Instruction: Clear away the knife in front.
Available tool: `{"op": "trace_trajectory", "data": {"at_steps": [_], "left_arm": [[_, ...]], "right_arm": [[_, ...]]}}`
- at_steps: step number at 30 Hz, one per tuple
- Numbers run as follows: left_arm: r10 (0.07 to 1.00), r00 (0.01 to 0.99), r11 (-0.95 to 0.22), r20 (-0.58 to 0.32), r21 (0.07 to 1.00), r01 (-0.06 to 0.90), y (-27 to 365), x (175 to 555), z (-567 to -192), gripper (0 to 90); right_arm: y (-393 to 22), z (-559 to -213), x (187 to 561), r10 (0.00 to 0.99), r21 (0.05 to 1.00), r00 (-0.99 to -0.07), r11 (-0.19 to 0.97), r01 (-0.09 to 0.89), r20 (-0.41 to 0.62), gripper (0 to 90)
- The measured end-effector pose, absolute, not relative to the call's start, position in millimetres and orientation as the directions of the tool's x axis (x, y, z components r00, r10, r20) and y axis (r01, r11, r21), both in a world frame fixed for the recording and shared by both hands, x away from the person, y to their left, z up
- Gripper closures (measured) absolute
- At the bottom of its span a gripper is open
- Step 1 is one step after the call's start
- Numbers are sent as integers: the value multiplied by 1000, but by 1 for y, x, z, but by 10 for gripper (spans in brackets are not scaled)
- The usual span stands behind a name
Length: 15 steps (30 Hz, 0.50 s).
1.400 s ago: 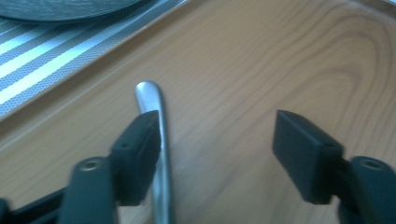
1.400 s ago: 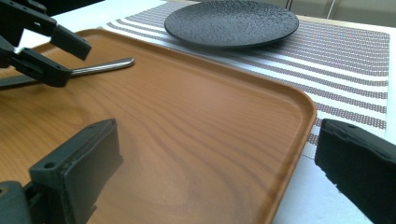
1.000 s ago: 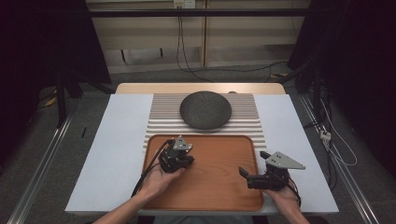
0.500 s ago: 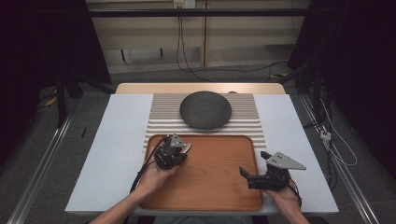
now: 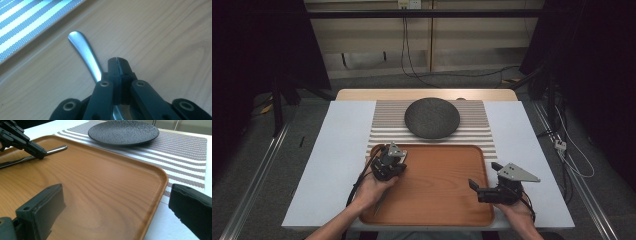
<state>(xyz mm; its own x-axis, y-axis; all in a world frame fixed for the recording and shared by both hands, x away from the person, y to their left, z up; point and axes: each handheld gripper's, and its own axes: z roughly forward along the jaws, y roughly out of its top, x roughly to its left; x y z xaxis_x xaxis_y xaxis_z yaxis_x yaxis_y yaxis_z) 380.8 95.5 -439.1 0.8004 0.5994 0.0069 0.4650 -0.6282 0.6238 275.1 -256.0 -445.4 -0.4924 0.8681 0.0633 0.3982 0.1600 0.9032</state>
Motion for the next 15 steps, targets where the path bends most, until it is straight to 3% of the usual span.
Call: {"op": "trace_trajectory", "data": {"at_steps": [15], "left_arm": [[609,793,-630,12,615,474,103,380,-438,900]], "right_arm": [[-256,-445,275,868,903,-492,160,398,63,0]]}}
